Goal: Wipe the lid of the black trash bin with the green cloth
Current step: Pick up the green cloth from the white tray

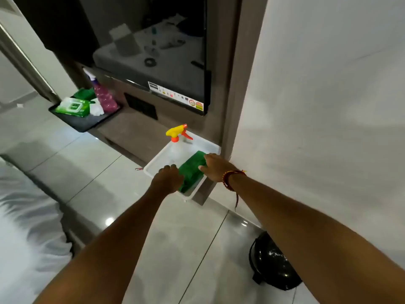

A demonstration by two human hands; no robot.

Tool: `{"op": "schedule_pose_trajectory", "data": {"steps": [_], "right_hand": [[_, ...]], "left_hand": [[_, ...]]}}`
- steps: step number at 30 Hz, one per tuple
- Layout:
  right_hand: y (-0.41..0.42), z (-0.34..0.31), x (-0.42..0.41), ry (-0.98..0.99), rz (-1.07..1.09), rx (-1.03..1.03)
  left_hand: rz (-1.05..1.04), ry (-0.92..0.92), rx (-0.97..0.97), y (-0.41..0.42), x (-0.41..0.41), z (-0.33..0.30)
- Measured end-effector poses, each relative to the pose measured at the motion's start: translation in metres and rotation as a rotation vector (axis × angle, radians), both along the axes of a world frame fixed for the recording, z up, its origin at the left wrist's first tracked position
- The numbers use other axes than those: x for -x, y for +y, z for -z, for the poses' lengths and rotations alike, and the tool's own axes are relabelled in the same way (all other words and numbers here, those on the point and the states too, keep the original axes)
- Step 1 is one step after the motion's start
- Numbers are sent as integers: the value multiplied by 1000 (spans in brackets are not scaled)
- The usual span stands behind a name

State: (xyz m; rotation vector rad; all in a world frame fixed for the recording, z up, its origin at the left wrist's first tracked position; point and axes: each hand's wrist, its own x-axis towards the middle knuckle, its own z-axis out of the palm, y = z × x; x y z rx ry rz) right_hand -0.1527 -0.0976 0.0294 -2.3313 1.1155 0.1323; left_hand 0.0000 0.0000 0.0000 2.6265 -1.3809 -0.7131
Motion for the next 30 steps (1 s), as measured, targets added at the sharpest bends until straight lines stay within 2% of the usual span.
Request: {"op": "schedule_pose_trajectory", "data": {"steps": [6,15,24,30], "right_hand": [[-39,55,-39,31,-6,-25],[-84,114,-75,108,8,3],[-98,144,-85,204,-12,88],[-106,145,-89,218,-28,92]], "left_hand": [[-15,41,11,-29,-23,56],[33,-175,37,-54,-40,107],[34,-198,-22,-62,-49,123],[-69,-78,21,-71,-47,122]]}}
